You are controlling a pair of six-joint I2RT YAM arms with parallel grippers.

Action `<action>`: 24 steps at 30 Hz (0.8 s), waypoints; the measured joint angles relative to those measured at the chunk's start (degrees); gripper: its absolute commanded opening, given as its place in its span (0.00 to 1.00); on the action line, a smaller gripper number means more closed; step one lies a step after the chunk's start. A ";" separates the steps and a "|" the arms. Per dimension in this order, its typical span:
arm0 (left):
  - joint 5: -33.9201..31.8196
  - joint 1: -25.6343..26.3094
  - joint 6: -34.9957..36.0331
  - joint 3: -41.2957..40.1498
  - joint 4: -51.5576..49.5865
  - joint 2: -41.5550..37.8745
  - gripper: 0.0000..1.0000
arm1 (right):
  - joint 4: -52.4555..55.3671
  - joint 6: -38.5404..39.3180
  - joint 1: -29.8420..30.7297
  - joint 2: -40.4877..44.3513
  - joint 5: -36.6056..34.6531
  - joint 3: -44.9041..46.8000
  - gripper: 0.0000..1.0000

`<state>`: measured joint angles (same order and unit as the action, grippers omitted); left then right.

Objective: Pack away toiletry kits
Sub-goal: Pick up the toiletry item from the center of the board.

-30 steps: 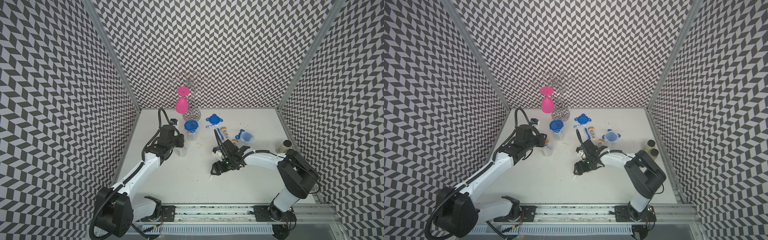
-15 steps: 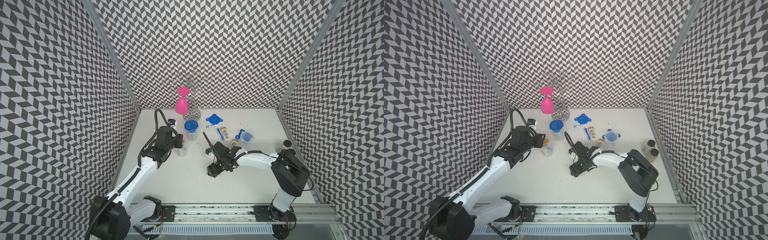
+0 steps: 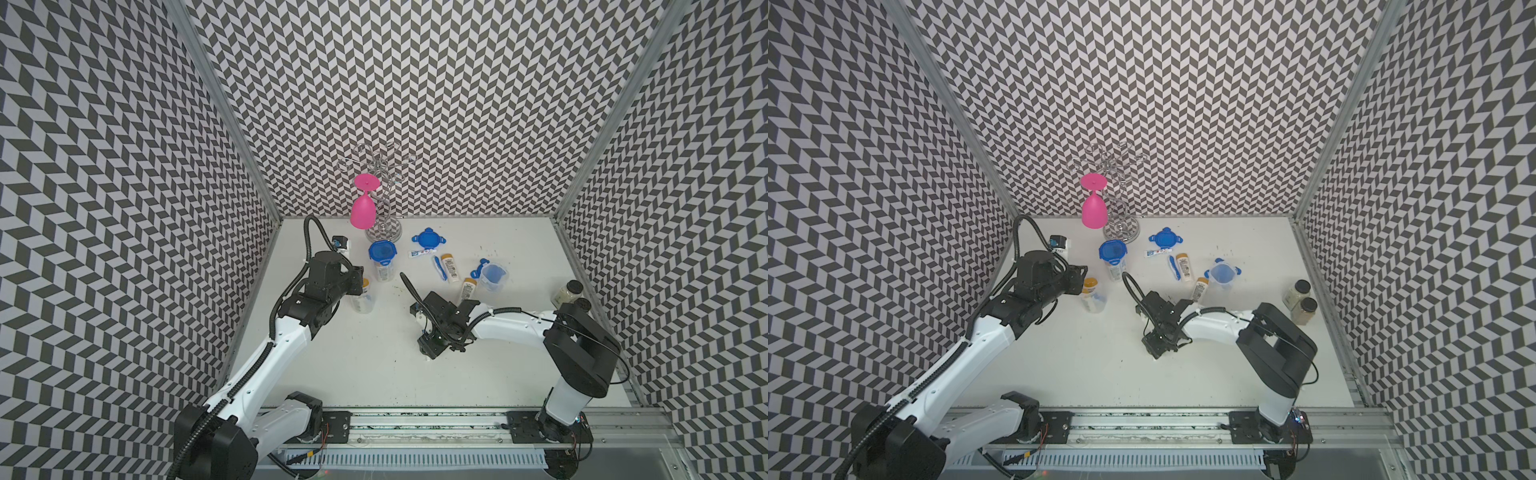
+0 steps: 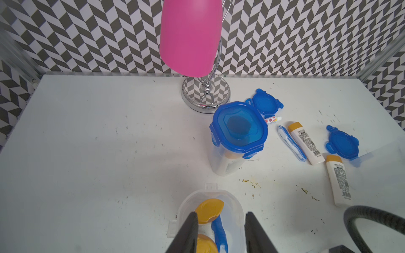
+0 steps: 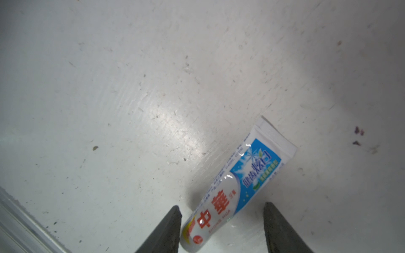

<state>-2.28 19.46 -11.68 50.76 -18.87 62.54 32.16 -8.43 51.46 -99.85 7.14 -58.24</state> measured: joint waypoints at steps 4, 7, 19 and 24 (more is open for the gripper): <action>0.81 -0.44 -0.92 -0.02 0.04 -0.07 0.38 | 1.66 0.44 0.00 -0.61 -1.27 -0.96 0.33; 3.32 -0.92 -1.64 -0.02 0.28 -0.07 0.52 | 2.89 0.68 0.00 -1.22 -2.12 -1.84 0.24; 16.44 -1.20 -3.91 0.70 -0.20 -1.27 0.95 | 2.99 1.38 -2.64 1.27 -1.36 -0.11 0.08; 23.43 -1.25 -6.86 -0.48 0.52 -2.12 0.98 | -0.04 1.36 -4.94 10.54 2.45 3.45 0.07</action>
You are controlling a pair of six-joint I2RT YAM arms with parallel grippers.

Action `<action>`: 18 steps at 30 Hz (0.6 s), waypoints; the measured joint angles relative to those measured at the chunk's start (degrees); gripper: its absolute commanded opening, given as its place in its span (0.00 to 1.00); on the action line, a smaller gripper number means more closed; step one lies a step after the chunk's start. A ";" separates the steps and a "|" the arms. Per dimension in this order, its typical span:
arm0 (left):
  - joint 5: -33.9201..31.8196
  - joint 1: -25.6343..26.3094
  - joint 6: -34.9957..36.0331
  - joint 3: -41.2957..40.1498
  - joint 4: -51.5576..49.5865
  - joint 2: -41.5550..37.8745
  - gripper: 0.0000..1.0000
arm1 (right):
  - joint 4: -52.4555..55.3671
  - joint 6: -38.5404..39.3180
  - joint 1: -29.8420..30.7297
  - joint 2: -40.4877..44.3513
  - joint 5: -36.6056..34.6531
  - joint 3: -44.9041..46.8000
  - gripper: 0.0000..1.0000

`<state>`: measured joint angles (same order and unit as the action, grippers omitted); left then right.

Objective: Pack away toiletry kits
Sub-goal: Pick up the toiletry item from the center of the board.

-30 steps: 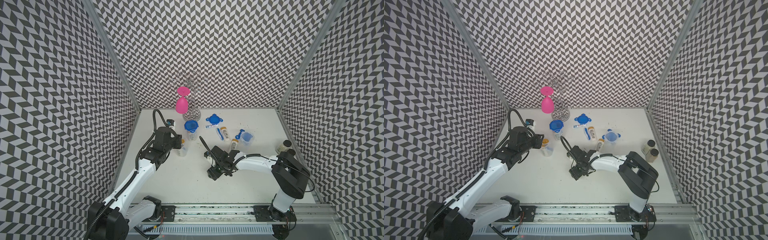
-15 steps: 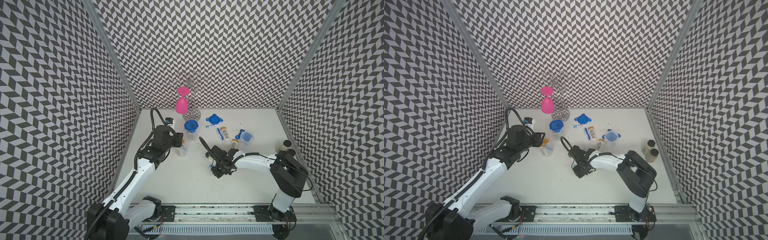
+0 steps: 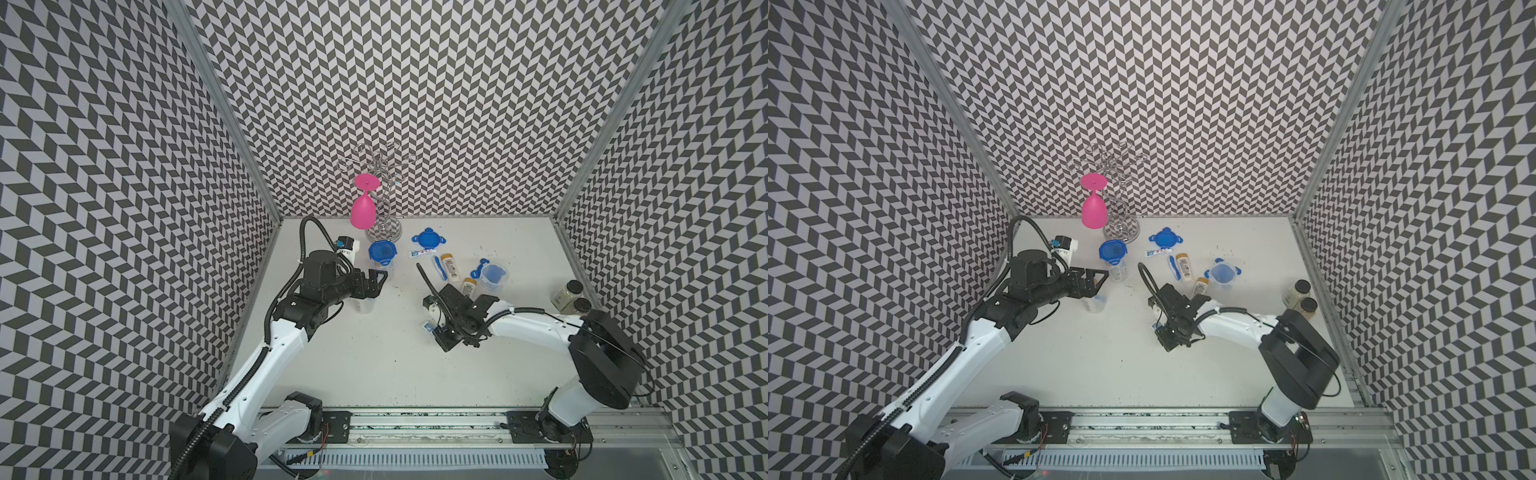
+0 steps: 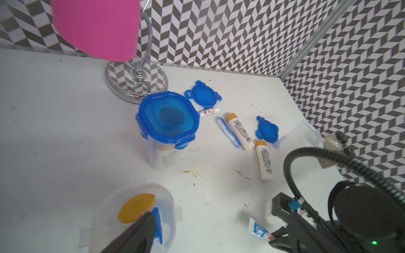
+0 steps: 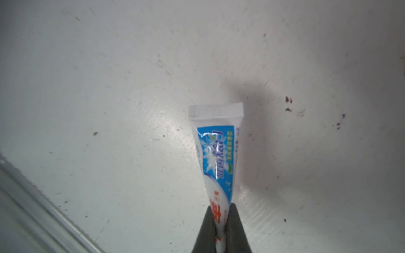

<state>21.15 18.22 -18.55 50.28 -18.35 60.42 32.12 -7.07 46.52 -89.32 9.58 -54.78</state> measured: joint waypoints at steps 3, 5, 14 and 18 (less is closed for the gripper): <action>3.67 0.35 -4.04 -3.80 3.21 -0.81 1.00 | -4.42 0.15 0.00 5.40 2.64 0.55 0.07; 4.31 1.92 -6.45 -5.88 4.59 -0.66 1.00 | -7.45 0.24 0.00 8.00 4.28 0.63 0.07; 4.48 11.06 -14.51 -7.15 13.46 3.39 0.77 | -17.86 0.76 0.07 12.61 10.10 0.63 0.07; 4.35 11.58 -17.55 -7.76 17.49 5.09 0.63 | -19.02 0.85 0.07 12.59 11.50 0.63 0.07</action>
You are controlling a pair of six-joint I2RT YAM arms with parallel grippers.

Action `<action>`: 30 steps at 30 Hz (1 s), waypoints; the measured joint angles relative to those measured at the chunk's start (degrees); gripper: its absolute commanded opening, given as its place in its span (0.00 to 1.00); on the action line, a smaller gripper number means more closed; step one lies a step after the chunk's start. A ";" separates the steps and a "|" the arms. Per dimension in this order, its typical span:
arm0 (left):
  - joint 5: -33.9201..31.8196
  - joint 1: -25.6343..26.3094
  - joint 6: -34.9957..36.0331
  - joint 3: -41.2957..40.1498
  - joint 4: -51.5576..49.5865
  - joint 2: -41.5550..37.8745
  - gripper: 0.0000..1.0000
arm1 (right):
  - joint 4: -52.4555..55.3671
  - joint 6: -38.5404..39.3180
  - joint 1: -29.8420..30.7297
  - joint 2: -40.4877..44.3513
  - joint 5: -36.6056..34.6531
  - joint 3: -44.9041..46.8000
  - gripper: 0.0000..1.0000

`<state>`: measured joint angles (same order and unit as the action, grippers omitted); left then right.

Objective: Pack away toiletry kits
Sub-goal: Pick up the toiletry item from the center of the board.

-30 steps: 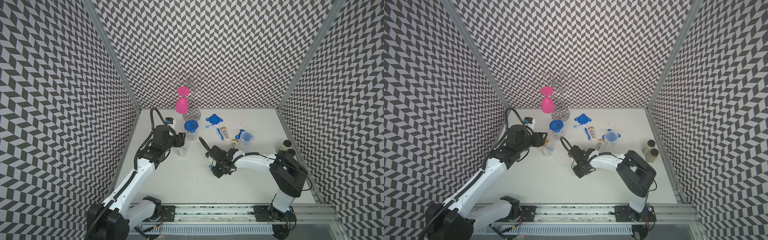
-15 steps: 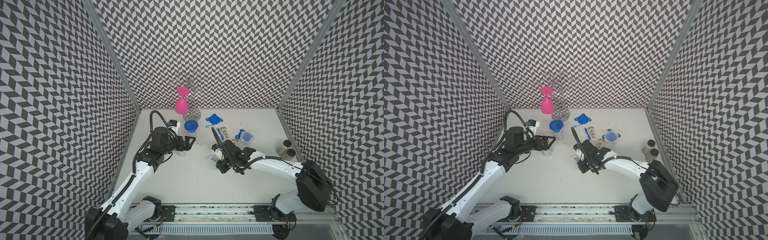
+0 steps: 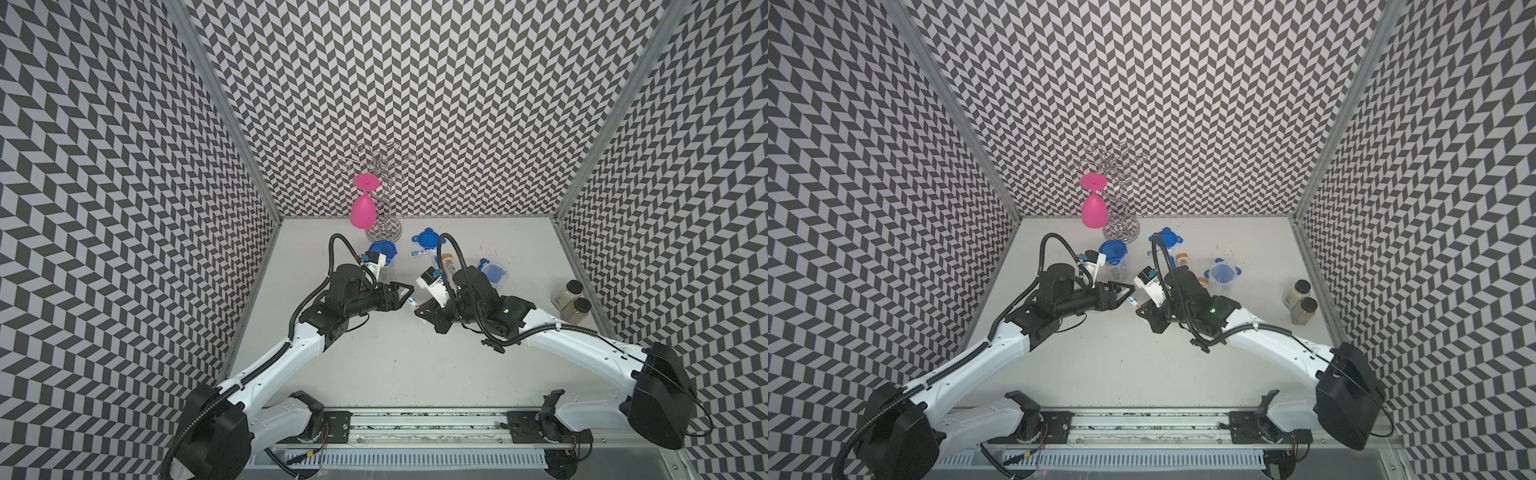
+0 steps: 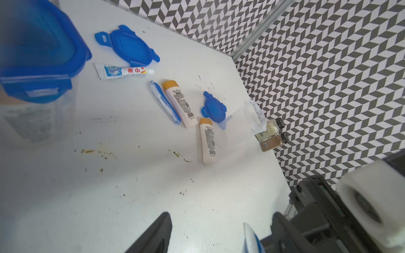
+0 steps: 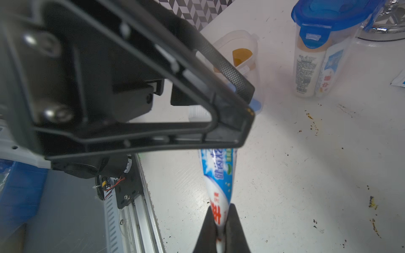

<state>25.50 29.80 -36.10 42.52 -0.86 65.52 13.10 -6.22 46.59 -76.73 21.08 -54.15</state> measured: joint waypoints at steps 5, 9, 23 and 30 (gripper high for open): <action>-0.04 1.75 -1.77 -0.90 2.56 1.14 0.50 | -0.81 -0.04 0.00 -0.28 0.92 0.00 0.08; 0.33 2.10 -2.84 -2.16 3.52 0.90 0.31 | -1.01 -0.31 0.00 -1.36 1.68 0.00 0.08; -4.57 -3.32 4.68 1.38 -5.20 -3.19 0.00 | -0.28 0.68 0.00 -3.43 -1.95 -4.46 0.74; -17.07 -7.76 14.95 6.86 -9.70 -5.09 0.00 | 0.07 -0.63 -0.11 -2.67 -7.87 -4.33 0.77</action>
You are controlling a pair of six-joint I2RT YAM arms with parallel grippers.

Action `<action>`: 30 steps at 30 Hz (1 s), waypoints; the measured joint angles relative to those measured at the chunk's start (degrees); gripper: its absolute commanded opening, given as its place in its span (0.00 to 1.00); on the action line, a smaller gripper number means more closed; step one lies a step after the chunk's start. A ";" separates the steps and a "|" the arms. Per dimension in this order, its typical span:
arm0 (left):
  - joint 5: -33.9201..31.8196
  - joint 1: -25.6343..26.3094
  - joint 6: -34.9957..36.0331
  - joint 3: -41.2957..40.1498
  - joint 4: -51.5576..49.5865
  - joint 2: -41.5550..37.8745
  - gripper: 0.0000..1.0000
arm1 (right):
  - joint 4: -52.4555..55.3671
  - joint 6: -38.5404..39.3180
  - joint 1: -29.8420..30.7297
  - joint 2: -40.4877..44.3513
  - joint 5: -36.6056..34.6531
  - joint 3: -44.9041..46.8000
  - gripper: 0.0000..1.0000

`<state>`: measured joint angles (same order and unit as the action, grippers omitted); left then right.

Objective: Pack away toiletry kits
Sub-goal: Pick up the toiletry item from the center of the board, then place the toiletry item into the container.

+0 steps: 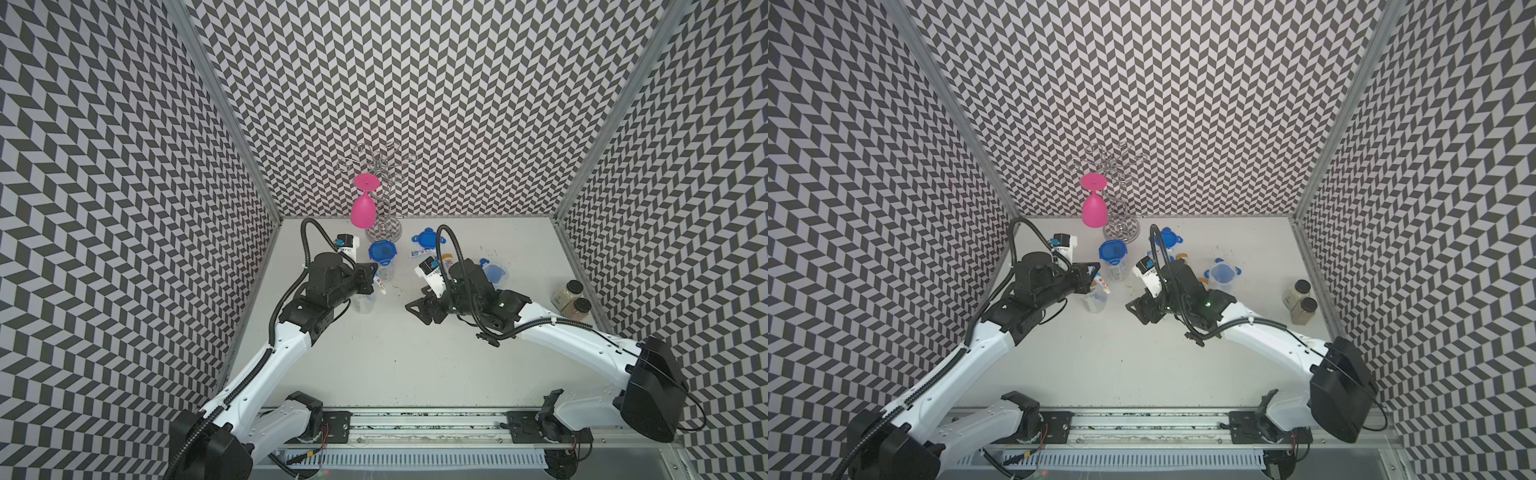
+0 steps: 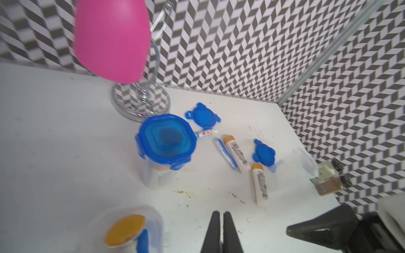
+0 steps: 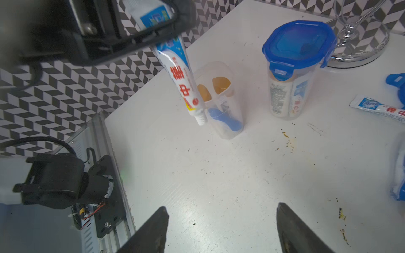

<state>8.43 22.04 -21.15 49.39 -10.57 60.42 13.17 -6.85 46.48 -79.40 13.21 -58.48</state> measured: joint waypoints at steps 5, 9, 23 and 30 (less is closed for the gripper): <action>-7.82 -0.33 4.76 0.09 -0.92 0.46 0.00 | 4.33 -0.24 -0.94 -1.79 -2.54 -3.58 0.77; -11.98 -0.35 6.64 0.02 -0.72 0.83 0.00 | 5.90 -0.24 -1.46 -3.61 -2.71 -7.28 0.77; -13.60 -0.44 8.55 -5.99 3.37 3.69 0.00 | 6.80 -4.26 -6.10 -5.46 -1.99 -7.61 0.80; -13.11 -0.44 8.87 -7.43 6.60 4.33 0.23 | 7.96 -5.66 -13.86 -13.29 -2.38 -13.70 0.84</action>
<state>-4.69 21.61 -12.27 41.95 -3.97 64.75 21.12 -12.51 32.62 -92.68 10.83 -72.18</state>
